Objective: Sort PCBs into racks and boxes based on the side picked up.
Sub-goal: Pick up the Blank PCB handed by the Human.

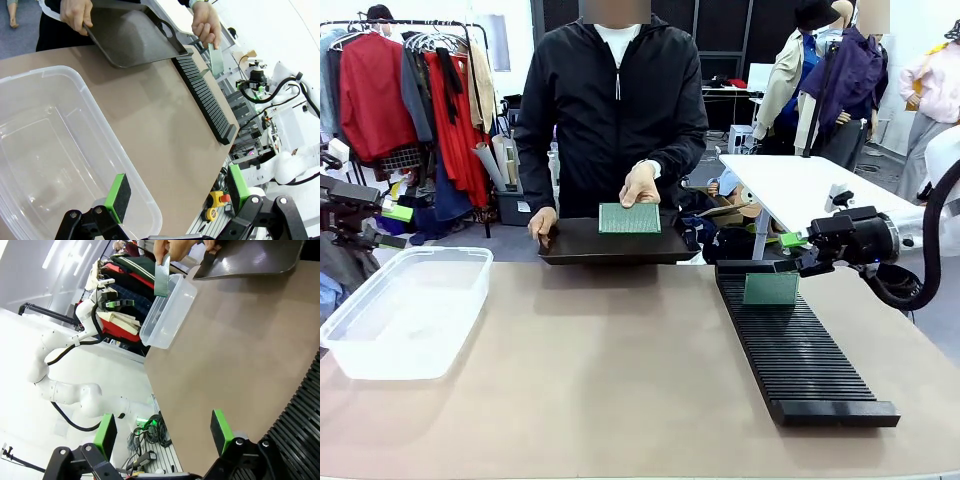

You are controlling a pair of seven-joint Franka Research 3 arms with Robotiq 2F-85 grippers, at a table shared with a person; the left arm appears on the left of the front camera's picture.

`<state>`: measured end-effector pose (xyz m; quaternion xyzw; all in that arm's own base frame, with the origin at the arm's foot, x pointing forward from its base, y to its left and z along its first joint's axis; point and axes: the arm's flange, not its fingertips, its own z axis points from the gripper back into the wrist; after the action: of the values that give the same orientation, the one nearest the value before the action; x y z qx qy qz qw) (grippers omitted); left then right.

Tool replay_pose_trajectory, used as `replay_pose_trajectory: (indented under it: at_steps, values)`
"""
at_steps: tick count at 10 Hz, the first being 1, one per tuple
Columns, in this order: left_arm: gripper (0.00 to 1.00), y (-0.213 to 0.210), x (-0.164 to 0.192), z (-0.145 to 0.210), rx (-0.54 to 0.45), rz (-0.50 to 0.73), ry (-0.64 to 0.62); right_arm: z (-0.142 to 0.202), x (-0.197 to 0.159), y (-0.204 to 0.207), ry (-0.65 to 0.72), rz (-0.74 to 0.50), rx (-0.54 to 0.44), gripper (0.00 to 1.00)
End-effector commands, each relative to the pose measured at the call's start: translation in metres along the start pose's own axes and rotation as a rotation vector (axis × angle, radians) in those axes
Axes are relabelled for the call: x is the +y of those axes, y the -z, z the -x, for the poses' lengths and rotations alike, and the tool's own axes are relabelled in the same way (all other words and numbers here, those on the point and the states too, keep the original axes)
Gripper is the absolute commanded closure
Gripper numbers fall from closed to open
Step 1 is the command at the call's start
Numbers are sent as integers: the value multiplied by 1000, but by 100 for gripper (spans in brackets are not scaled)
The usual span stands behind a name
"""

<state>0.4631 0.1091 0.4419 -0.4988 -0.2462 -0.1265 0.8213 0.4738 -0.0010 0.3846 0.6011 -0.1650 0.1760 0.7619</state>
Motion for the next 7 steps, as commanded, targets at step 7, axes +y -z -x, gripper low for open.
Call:
replay_pose_trajectory:
  at_steps: [7]
  values:
    - [0, -1, -2, -1, 0, 0, -3, -28, 2, 37, -20, -28, 55, 0]
